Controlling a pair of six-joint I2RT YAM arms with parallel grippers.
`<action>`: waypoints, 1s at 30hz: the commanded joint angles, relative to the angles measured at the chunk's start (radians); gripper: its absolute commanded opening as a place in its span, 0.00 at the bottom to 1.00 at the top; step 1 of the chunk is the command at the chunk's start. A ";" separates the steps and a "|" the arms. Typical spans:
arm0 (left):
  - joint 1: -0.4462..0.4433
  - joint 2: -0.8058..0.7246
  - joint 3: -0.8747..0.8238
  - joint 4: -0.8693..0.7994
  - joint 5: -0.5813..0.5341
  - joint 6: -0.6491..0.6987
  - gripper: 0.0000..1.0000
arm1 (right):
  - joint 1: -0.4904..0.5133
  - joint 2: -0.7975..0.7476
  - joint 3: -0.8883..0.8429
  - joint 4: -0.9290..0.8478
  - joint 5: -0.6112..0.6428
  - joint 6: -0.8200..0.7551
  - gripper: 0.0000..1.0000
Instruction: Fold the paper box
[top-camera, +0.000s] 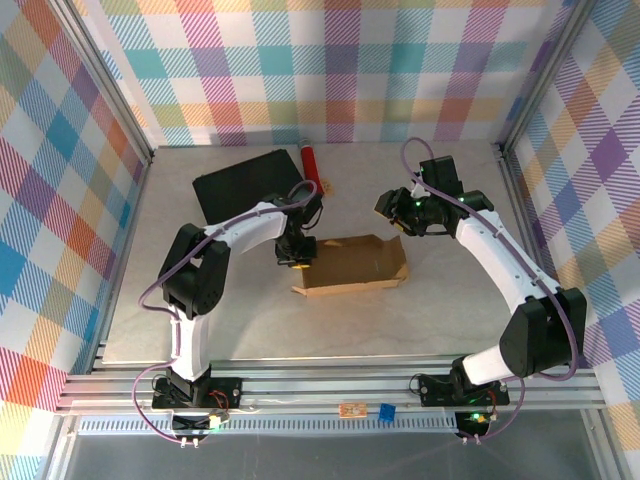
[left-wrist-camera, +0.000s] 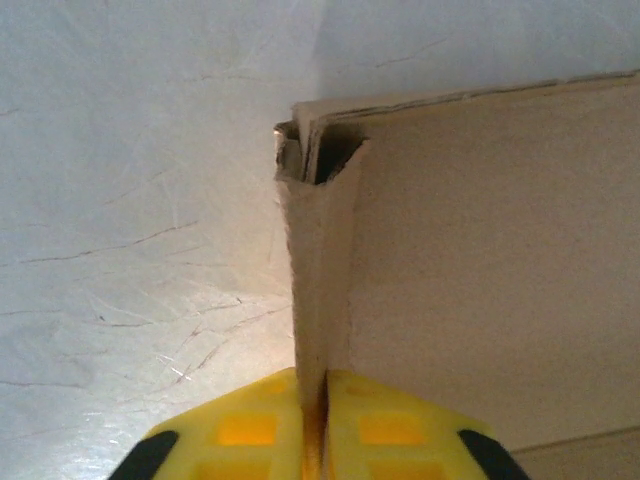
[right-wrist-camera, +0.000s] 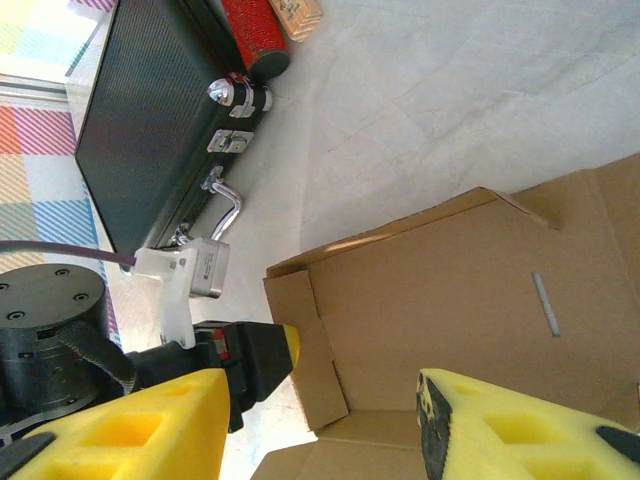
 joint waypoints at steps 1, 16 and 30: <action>-0.018 0.049 -0.003 -0.026 -0.034 -0.013 0.17 | 0.004 -0.001 0.001 -0.008 -0.011 0.012 0.52; -0.043 0.030 -0.013 -0.023 -0.083 -0.032 0.00 | 0.003 -0.018 -0.015 -0.001 -0.006 0.023 0.51; -0.057 -0.199 0.186 -0.066 -0.476 0.171 0.00 | 0.002 -0.154 -0.003 0.013 0.124 0.139 0.48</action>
